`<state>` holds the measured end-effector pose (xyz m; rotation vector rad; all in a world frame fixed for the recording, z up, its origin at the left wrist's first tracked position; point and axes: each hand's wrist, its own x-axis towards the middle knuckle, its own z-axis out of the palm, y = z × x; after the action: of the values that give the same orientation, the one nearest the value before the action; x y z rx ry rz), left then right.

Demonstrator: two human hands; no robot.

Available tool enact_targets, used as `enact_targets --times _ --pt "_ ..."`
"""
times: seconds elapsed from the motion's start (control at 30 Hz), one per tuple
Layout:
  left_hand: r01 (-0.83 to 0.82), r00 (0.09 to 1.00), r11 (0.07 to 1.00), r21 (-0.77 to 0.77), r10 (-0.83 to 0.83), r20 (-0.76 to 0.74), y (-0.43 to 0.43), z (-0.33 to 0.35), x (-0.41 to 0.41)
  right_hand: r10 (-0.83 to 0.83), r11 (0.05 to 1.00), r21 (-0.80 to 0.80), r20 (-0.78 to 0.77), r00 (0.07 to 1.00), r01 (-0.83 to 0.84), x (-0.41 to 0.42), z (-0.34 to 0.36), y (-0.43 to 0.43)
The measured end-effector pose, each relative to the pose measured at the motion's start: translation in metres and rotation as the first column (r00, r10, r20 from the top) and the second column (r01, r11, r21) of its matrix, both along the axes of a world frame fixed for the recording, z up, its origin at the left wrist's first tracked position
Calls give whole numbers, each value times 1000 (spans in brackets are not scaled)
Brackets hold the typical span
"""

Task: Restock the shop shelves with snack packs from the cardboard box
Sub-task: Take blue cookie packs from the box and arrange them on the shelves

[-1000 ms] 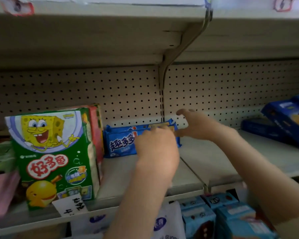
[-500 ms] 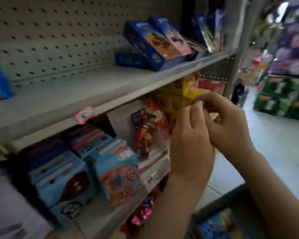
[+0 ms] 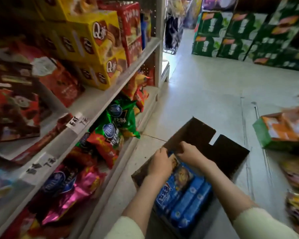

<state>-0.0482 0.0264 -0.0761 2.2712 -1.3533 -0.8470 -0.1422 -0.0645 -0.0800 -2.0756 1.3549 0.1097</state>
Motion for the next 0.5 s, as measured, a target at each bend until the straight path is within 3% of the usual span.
enact_targets --times 0.1,0.23,0.4,0.5 --pt "27 999 973 228 -33 24 6 -51 -4 23 993 115 -175 984 -3 -13 -49 5" --pt "5 995 922 388 -45 94 4 -96 -2 35 980 201 -243 969 15 -15 -92 12" --pt "-66 989 875 480 -5 145 -6 -119 2 54 995 92 -222 974 -34 -15 -113 17" --pt "-40 977 841 540 -79 196 -10 -122 -1 137 989 -27 -224 965 -146 -18 -116 17"
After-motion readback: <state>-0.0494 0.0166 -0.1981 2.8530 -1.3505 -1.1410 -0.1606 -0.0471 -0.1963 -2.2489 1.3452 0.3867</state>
